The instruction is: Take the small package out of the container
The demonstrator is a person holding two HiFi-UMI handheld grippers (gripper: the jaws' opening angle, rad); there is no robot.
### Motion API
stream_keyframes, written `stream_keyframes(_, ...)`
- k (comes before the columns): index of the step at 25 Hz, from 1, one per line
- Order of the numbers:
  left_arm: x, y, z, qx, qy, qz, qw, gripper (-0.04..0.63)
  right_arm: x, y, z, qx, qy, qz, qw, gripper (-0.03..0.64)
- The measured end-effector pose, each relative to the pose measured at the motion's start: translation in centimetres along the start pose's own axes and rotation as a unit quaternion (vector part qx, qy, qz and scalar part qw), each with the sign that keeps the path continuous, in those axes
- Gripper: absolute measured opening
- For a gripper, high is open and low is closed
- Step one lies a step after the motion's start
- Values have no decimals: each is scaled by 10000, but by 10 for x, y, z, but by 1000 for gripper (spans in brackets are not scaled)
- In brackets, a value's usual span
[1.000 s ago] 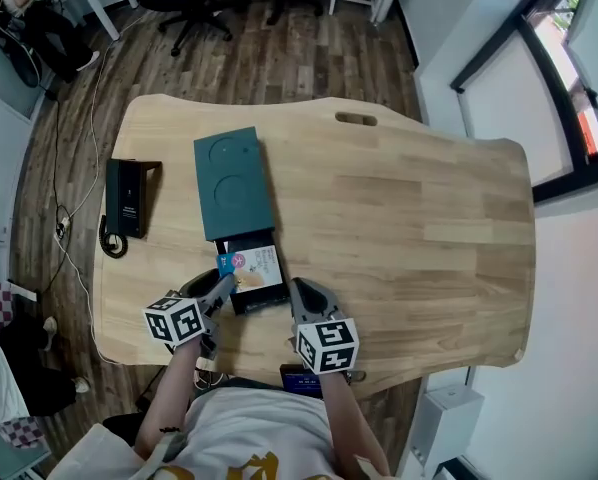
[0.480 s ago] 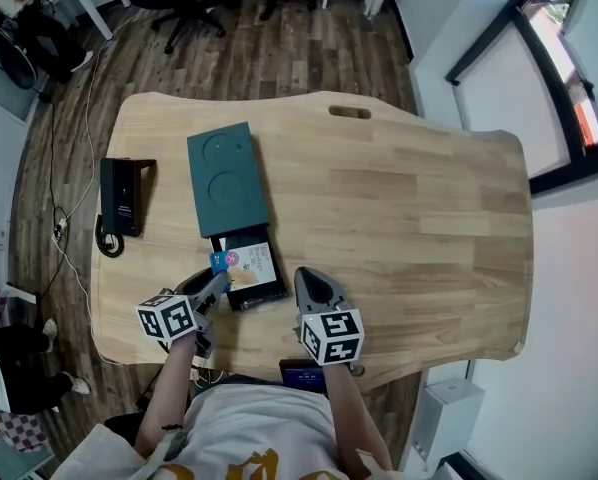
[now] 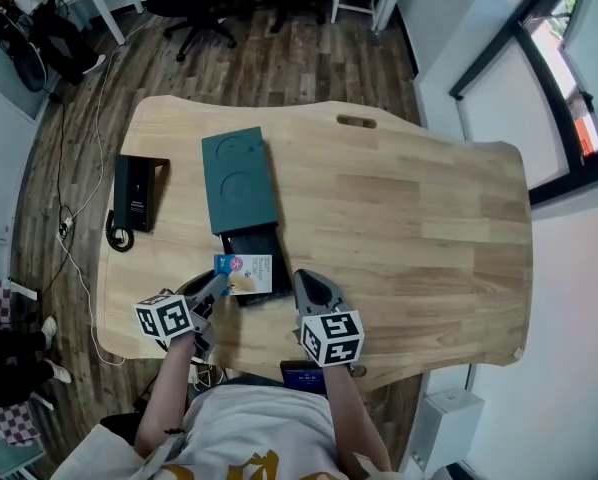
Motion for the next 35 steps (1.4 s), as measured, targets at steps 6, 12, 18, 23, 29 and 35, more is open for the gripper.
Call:
stream_keyframes(6, -7, -7, 3, -363, 127, -315, 9988, 101, -6, -7, 2, -35, -19, -90, 10000, 3)
stream_keyframes(12, -8, -18, -10, -593, 546, -547, 9952, 100, -16, -16, 8, -43, -66, -281, 9996, 3)
stream_keyframes(18, -12, -26, -31, -356, 877, -571, 9939, 98, -30, -21, 17, -216, -17, -377, 9991, 3)
stream_keyframes(23, -21, -24, -39, -604, 1213, -672, 9885, 96, -46, -23, 26, -343, 60, -456, 9984, 3)
stream_keyframes(29, -34, -13, -50, -1138, 1560, -853, 9775, 95, -66, -23, 36, -390, 156, -665, 9969, 3)
stream_keyframes(35, -59, -10, -52, -1199, 1773, -999, 9717, 95, -73, -19, 54, -531, 154, -752, 9956, 3)
Point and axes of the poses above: the fingertips, and each gripper's own axes: x forward along the fingers, z to its left, y out of its underside, the point moved 10 cm from there along -x, backward along the fingers, and after that the axes turned 1 degree about -x, right-handed, at the moved point
